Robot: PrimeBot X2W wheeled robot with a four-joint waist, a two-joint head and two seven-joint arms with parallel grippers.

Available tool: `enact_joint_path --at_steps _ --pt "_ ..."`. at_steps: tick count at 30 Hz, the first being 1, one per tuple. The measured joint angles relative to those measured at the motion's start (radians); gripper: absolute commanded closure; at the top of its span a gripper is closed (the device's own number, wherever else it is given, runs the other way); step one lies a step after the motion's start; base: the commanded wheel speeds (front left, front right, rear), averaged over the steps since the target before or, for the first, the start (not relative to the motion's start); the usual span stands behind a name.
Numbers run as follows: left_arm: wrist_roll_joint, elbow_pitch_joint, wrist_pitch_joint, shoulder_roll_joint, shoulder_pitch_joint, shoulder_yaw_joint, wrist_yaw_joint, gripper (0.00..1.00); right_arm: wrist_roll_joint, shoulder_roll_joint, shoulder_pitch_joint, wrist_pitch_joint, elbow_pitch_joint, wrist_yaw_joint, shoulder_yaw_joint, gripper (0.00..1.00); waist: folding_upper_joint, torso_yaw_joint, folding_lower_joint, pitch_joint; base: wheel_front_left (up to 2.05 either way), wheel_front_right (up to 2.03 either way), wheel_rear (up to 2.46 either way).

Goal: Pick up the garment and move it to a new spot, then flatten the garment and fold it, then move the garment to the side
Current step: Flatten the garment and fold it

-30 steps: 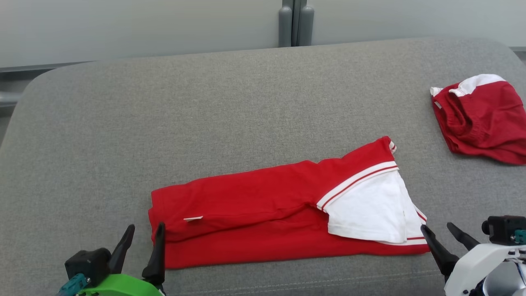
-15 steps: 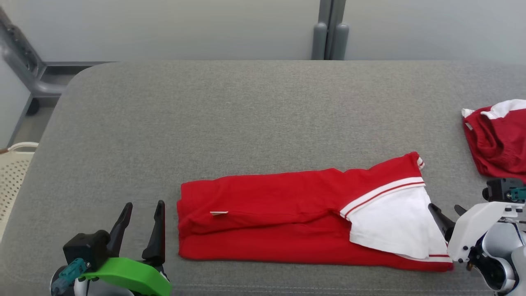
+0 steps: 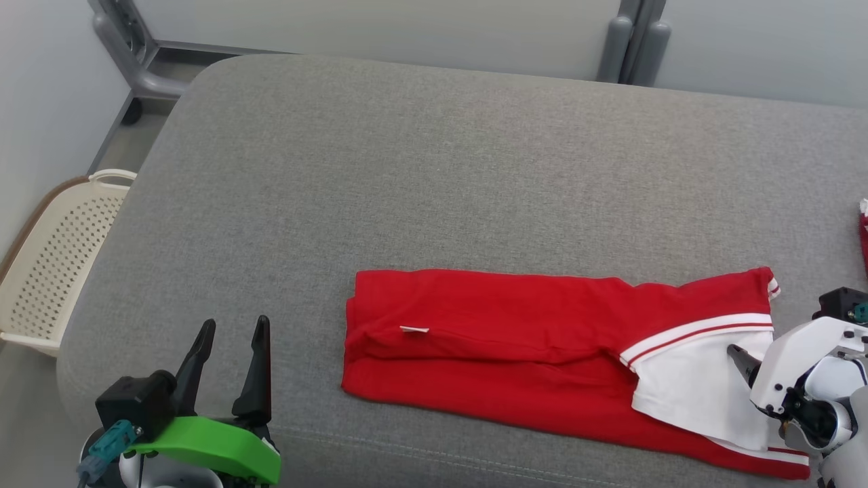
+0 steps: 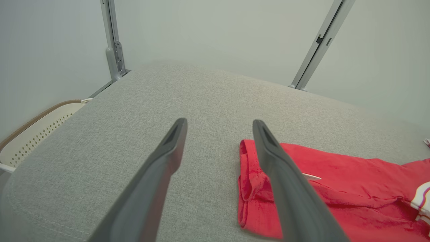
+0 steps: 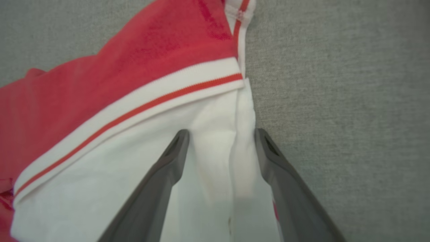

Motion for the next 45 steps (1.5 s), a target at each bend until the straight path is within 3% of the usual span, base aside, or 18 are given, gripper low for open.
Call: enact_joint_path --at_steps 7,9,12,21,30,35,45 --pt "0.0 -0.012 -0.001 0.0 0.0 0.005 0.004 0.0 0.026 0.01 -0.03 0.021 0.024 -0.001 0.042 0.0 0.0 0.038 0.0 0.017 0.0 0.0 0.0" --pt "0.0 -0.013 -0.002 0.0 0.0 0.007 0.007 0.0 0.03 0.004 -0.035 0.025 0.02 -0.005 0.074 0.62 0.0 0.039 0.0 0.02 0.0 0.0 0.0" --pt "0.0 -0.017 -0.002 0.001 0.0 0.01 0.009 0.0 0.025 -0.011 -0.041 0.017 0.013 -0.005 0.122 1.0 0.0 0.036 0.0 0.023 0.0 0.0 0.0" --pt "0.0 -0.023 -0.006 0.001 0.001 0.017 0.014 0.0 0.029 -0.022 -0.076 -0.024 0.024 0.002 0.154 1.0 0.0 -0.005 0.0 0.028 0.0 0.0 0.0" --pt "0.0 -0.027 -0.009 -0.011 0.001 0.022 0.012 0.0 0.052 -0.146 -0.102 -0.024 -0.032 0.001 0.099 1.0 0.0 -0.084 0.0 0.026 0.0 0.0 0.0" --pt "0.0 -0.025 -0.011 -0.021 0.001 0.026 0.007 0.0 0.083 -0.174 -0.096 0.028 -0.134 0.001 0.062 1.0 0.0 -0.14 0.0 0.022 0.0 0.0 0.0" --pt "0.0 -0.02 -0.017 -0.026 0.005 0.034 0.002 0.0 0.155 -0.125 -0.005 0.158 -0.471 0.0 0.129 1.0 0.0 -0.198 0.0 -0.003 0.0 0.0 0.0"
